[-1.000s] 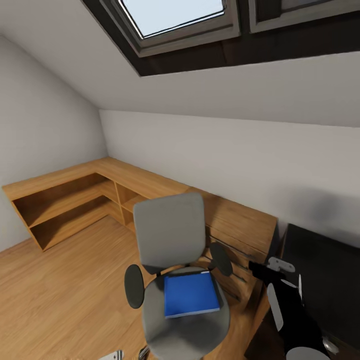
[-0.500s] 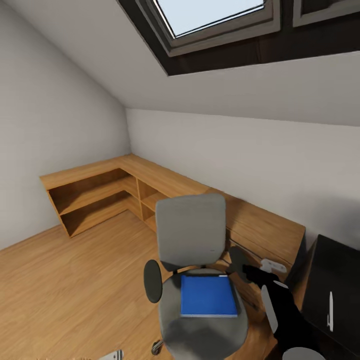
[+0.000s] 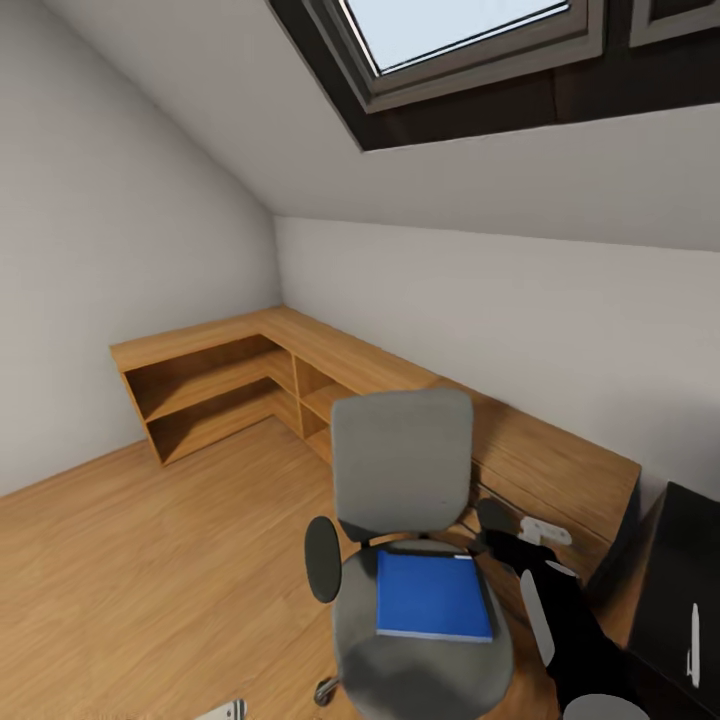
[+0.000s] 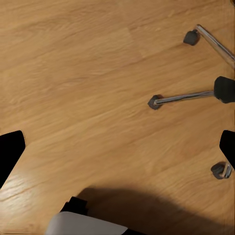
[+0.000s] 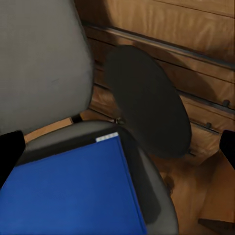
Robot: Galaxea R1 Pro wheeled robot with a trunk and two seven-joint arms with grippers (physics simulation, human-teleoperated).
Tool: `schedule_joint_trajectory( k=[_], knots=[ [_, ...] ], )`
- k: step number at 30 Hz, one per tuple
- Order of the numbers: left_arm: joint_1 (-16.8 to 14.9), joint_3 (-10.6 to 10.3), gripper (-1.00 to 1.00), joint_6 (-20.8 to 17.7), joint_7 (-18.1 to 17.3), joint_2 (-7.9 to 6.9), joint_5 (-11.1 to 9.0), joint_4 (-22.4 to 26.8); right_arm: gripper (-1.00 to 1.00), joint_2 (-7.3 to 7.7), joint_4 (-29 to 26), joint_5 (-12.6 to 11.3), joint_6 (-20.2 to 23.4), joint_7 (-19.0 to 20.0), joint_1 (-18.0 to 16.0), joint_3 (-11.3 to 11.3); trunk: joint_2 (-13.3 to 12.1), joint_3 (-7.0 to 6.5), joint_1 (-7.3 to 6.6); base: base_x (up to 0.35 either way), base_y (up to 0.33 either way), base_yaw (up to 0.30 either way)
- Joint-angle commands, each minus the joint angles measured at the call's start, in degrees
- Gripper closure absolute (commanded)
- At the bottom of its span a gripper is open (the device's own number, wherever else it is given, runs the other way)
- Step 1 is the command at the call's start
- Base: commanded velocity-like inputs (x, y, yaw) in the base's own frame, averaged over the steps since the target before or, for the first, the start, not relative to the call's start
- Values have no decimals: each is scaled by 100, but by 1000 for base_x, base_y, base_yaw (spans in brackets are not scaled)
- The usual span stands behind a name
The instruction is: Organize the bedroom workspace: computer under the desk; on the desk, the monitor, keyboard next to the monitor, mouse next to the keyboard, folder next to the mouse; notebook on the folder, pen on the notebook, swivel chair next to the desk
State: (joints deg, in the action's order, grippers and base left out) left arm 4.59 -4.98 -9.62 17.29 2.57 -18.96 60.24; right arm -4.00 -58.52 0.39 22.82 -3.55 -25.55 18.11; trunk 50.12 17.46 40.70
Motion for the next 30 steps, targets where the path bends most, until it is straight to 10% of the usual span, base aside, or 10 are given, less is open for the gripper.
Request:
schedule_joint_trajectory(
  k=[1, 22, 25, 26, 30],
  knots=[
    [0, -12, -100, -22, 39, -3, -46, 14, -100, -3, -11, 4, 28, -10, -3, 8, 6, 6, 1, 0, 0, 273],
    [-2, 173, -100, -29, 55, -1, -96, 342, -100, 33, -40, 18, 21, -5, 10, 14, 126, 43, 67, 0, 0, 178],
    [3, 230, -100, -73, 39, 6, -105, 690, -100, 63, 787, 158, -804, 24, 8, -238, 246, 97, 133, 0, 0, 0],
    [5, 230, -100, -363, 38, 5, -107, 1108, -100, 91, 1777, 404, -1325, 4, -67, -439, 286, 115, 155, 0, 0, 0],
    [0, 228, -100, -1592, 48, -7, -111, 1898, -100, 290, 2779, 440, -1591, -3, -669, -476, 447, 186, 243, 0, 0, 0]
  ],
)
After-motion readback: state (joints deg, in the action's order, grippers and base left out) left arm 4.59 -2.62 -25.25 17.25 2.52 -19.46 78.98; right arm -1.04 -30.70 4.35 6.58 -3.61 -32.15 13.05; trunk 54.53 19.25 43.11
